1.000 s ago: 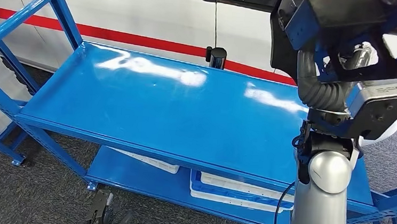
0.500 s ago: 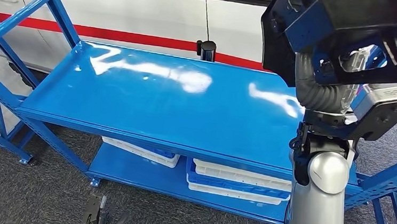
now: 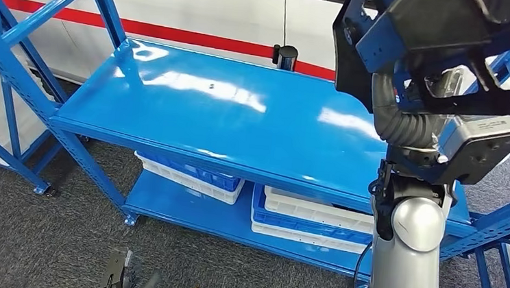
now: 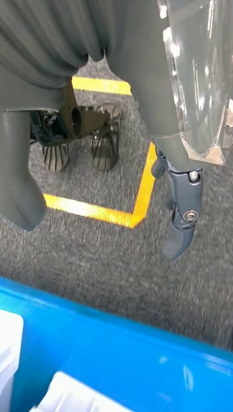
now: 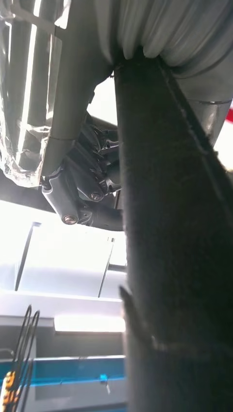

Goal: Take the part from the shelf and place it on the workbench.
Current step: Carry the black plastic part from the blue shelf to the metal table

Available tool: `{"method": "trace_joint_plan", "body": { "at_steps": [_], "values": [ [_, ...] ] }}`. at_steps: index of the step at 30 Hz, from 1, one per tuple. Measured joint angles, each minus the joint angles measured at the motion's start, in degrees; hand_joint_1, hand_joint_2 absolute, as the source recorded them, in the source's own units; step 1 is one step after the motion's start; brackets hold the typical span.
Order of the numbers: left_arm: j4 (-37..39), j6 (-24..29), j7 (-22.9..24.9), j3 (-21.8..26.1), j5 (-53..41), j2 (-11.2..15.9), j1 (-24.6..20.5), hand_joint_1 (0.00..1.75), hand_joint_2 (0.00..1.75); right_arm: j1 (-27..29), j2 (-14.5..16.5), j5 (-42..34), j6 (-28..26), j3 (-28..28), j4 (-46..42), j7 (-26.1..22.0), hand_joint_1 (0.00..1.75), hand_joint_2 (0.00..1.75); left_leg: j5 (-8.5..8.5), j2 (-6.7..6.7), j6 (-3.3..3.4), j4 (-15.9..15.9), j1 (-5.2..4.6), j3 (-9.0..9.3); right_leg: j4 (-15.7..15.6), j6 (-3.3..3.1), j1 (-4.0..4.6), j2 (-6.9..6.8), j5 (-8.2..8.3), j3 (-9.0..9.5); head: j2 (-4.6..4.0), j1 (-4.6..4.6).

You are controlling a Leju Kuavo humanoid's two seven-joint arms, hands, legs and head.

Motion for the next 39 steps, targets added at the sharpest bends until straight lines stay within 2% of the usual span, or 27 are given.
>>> {"method": "trace_joint_plan", "body": {
  "at_steps": [1,2,3,5,6,7,9,11,13,15,16,17,18,19,21,22,23,25,27,28,30,32,33,34,36,38,39],
  "values": [
    [0.0,0.0,-0.1,0.2,0.1,0.0,0.2,0.00,1.75,0.4,-0.1,0.0,0.0,0.0,0.0,-0.1,1.75,1.75,0.56,0.01,0.05,0.0,-0.14,-0.78,3.3,0.02,0.05,0.00,-1.32,-0.63,0.00,0.01],
    [0.0,0.0,-0.3,0.3,0.3,0.0,0.4,0.00,1.75,0.8,-0.1,0.0,0.0,0.1,0.0,-0.3,1.75,1.75,1.12,0.02,0.07,0.1,-0.26,-1.53,5.0,0.25,0.10,0.00,-1.64,-0.53,0.00,0.03],
    [0.0,0.0,-0.4,0.4,0.4,0.0,0.6,0.00,1.75,1.2,-0.1,-0.1,-0.1,0.1,0.0,-0.5,1.75,1.75,1.68,0.02,0.05,0.1,-0.40,-2.25,4.6,0.63,0.20,0.00,-0.89,0.75,0.00,0.04],
    [0.0,0.1,-0.7,0.7,0.4,0.0,0.8,0.00,1.75,1.5,-0.1,-0.1,-0.1,0.1,-0.1,-0.8,1.75,1.75,2.70,-0.05,-0.13,0.2,-0.62,-3.45,-2.1,0.95,0.37,-0.01,1.24,6.00,0.00,0.03],
    [0.0,0.1,-0.8,0.9,0.4,0.0,0.9,0.00,1.75,1.6,-0.1,-0.2,-0.1,0.2,-0.2,-0.9,1.75,1.75,3.18,-0.09,-0.32,0.3,-0.78,-3.97,-6.8,0.71,0.58,-0.01,1.58,9.19,0.00,0.02],
    [0.0,0.2,-0.9,1.0,0.4,0.0,1.0,0.00,1.75,1.7,0.0,-0.2,0.0,0.2,-0.3,-1.0,1.75,1.75,3.69,-0.12,-0.56,0.3,-0.89,-4.33,-10.4,0.35,0.77,0.02,1.49,11.32,0.00,-0.03],
    [0.0,0.3,-1.1,1.4,0.4,0.1,1.1,0.00,1.75,1.9,0.1,-0.3,0.0,0.3,-0.4,-1.2,1.75,1.75,4.61,-0.12,-1.11,0.3,-0.98,-4.72,-13.5,-0.36,1.12,0.10,1.11,12.68,0.00,-0.10],
    [0.0,0.5,-1.4,1.7,0.5,0.3,1.4,0.00,1.75,2.1,0.1,-0.4,0.0,0.3,-0.4,-1.4,1.75,1.75,4.30,-0.21,-1.76,0.7,-0.77,-5.09,-13.4,-1.16,0.63,0.06,1.87,11.99,0.00,-0.14],
    [0.0,0.7,-1.5,1.8,0.5,0.4,1.7,0.00,1.75,2.2,0.3,-0.4,0.0,0.4,-0.5,-1.5,1.75,1.75,0.18,-0.31,-2.65,4.1,-0.38,-6.26,-13.5,-2.25,0.14,-0.11,3.04,11.35,0.00,-0.35],
    [0.1,0.7,-1.6,2.0,0.6,0.5,1.8,0.00,1.75,2.2,0.4,-0.4,0.0,0.4,-0.5,-1.6,1.75,1.75,-5.58,-0.30,-3.55,11.5,0.13,-8.17,-13.4,-2.72,0.24,-0.19,4.27,10.12,0.00,-0.56],
    [0.1,0.7,-1.6,2.0,0.6,0.6,1.8,0.00,1.75,2.3,0.4,-0.5,0.0,0.4,-0.5,-1.6,1.75,1.75,-7.13,-0.28,-3.89,15.1,0.37,-8.87,-13.4,-2.64,0.27,-0.20,4.84,9.40,0.00,-0.57],
    [0.1,0.7,-1.6,2.1,0.7,0.6,1.9,0.00,1.75,2.4,0.4,-0.5,0.0,0.4,-0.5,-1.6,1.75,1.75,-7.43,-0.26,-4.15,17.4,0.61,-8.94,-13.3,-2.52,0.27,-0.20,5.35,8.67,0.00,-0.59],
    [0.1,0.7,-1.7,2.1,0.7,0.7,1.9,0.00,1.75,2.5,0.4,-0.5,0.0,0.4,-0.5,-1.6,1.75,1.75,-6.56,-0.24,-4.32,17.6,0.85,-8.04,-13.2,-2.34,0.25,-0.20,5.80,7.96,0.00,-0.60],
    [0.1,0.7,-1.8,2.1,0.8,0.7,1.9,0.00,1.75,2.5,0.4,-0.6,0.0,0.4,-0.6,-1.7,1.75,1.75,-5.10,-0.23,-4.41,15.6,1.06,-6.03,-13.0,-2.13,0.22,-0.20,6.20,7.32,0.00,-0.60],
    [0.1,0.7,-2.0,2.2,0.9,0.9,1.9,0.00,1.75,2.5,0.5,-0.6,0.0,0.4,-0.6,-1.7,1.75,1.75,-3.33,-0.28,-4.31,7.6,1.24,-0.03,-12.5,-1.63,0.25,-0.18,6.84,6.28,0.00,-0.61],
    [0.1,0.8,-2.1,2.3,0.9,0.9,1.9,0.00,1.75,2.5,0.6,-0.7,0.0,0.4,-0.7,-1.8,1.75,1.75,-3.37,-0.33,-4.10,4.0,1.17,2.38,-12.3,-1.27,0.31,-0.18,7.15,5.92,0.00,-0.57],
    [0.1,0.8,-2.2,2.4,0.9,1.0,1.8,0.00,1.75,2.5,0.7,-0.8,0.0,0.4,-0.8,-1.8,1.75,1.75,-3.71,-0.38,-3.79,1.7,1.00,3.75,-12.2,-0.85,0.35,-0.22,7.49,5.66,0.00,-0.56],
    [0.2,0.9,-2.4,2.8,1.1,1.1,1.9,0.00,1.75,2.4,0.8,-1.0,0.1,0.6,-0.9,-1.9,1.75,1.75,-3.59,-0.38,-2.85,0.5,0.61,3.78,-12.3,0.13,0.37,-0.28,8.35,5.25,0.00,-0.50],
    [0.2,0.9,-2.6,3.3,1.4,1.1,2.1,0.00,1.75,2.4,0.8,-1.3,0.3,0.6,-0.9,-2.0,1.75,1.75,-2.28,-0.08,-1.56,0.1,0.55,2.76,-11.2,0.44,0.30,-0.21,7.38,4.12,0.00,-0.47],
    [0.2,0.9,-2.7,3.4,1.5,1.1,2.1,0.00,1.75,2.4,0.8,-1.4,0.5,0.6,-0.9,-2.0,1.75,1.75,-1.57,0.08,-0.97,-0.1,0.61,2.14,-9.8,0.22,0.35,-0.15,5.86,3.26,0.00,-0.38],
    [0.2,0.9,-2.8,3.6,1.7,1.3,2.2,0.00,1.75,2.4,0.8,-1.6,0.6,0.7,-0.9,-2.1,1.75,1.75,-0.15,0.19,-0.35,-0.2,0.59,0.41,-3.0,-0.65,0.31,-0.09,0.56,0.96,0.00,-0.20],
    [0.2,0.9,-2.9,3.8,1.7,1.3,2.3,0.00,1.75,2.4,0.8,-1.7,0.7,0.7,-0.9,-2.1,1.75,1.75,1.31,0.21,-0.37,-0.1,0.51,-1.52,4.2,-0.59,0.31,-0.08,-2.57,-0.17,0.00,-0.13],
    [0.2,0.9,-2.9,3.9,1.8,1.3,2.4,0.00,1.75,2.4,0.8,-1.7,0.7,0.7,-0.9,-2.1,1.75,1.75,2.02,0.23,-0.47,-0.1,0.51,-2.47,5.5,-0.08,0.30,-0.08,-2.23,0.33,0.00,-0.12],
    [0.2,0.9,-2.9,4.1,1.8,1.3,2.4,0.00,1.75,2.4,0.8,-1.8,0.7,0.7,-0.9,-2.1,1.75,1.75,2.73,0.24,-0.62,-0.1,0.51,-3.37,4.8,0.59,0.28,-0.08,-0.94,1.79,0.00,-0.10],
    [0.3,0.9,-3.0,4.4,2.0,1.4,2.5,0.00,1.75,2.3,0.8,-1.8,0.9,0.7,-0.9,-2.1,1.75,1.75,4.06,0.19,-1.12,0.1,0.44,-4.99,-1.9,1.49,0.15,-0.09,1.30,7.28,0.00,-0.08],
    [0.3,0.9,-3.1,4.6,2.2,1.4,2.6,0.00,1.75,2.1,1.1,-2.0,1.3,0.7,-0.9,-2.1,1.75,1.75,5.26,0.11,-1.74,0.5,0.22,-6.16,-10.1,1.15,0.31,0.04,0.52,12.66,0.00,-0.16],
    [0.3,1.1,-2.8,4.7,2.2,1.5,2.6,0.00,1.75,2.0,1.2,-2.3,1.5,0.7,-0.9,-1.9,1.75,1.75,5.86,0.08,-2.02,0.6,0.12,-6.50,-12.5,0.77,0.49,0.13,-0.17,13.89,0.00,-0.20]
  ]
}}
